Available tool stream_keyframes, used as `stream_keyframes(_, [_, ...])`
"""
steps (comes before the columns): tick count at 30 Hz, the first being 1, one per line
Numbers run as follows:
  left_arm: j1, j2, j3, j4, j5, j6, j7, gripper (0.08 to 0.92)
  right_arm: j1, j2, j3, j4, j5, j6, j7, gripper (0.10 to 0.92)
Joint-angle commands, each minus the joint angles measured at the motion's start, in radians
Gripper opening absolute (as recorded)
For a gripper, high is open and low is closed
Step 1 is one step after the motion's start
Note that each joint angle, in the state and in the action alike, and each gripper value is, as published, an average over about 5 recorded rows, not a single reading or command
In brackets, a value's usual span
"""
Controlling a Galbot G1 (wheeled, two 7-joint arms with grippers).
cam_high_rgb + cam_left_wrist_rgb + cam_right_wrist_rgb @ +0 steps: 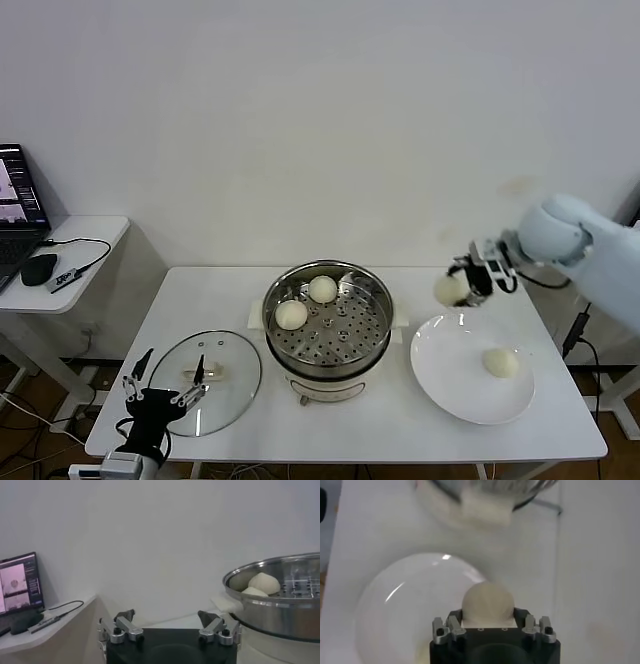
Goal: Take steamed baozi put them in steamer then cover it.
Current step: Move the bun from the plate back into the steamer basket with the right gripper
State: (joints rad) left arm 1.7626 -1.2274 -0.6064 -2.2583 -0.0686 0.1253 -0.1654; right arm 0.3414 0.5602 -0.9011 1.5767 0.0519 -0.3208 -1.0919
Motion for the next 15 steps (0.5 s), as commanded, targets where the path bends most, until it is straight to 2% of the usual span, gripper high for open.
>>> stream_keyframes(1, [0.002,-0.002,-0.01,0.002,-0.003,0.0,0.0,0.823,0.263,0.233,-0.192,0.009,0.105,-0.016,0.017,0.636])
stream_keyframes(7, [0.003,-0.012,-0.026,0.005,-0.004,0.0,-0.001,0.823,0.229,0.358,-0.231,-0.019,0.121,0.002,0.043,0.637])
stream_keyframes(15, [0.005,-0.034,-0.041,0.001,-0.005,0.0,0.0,0.823,0.137,0.477,-0.288,-0.043,0.082,0.099,0.067,0.643])
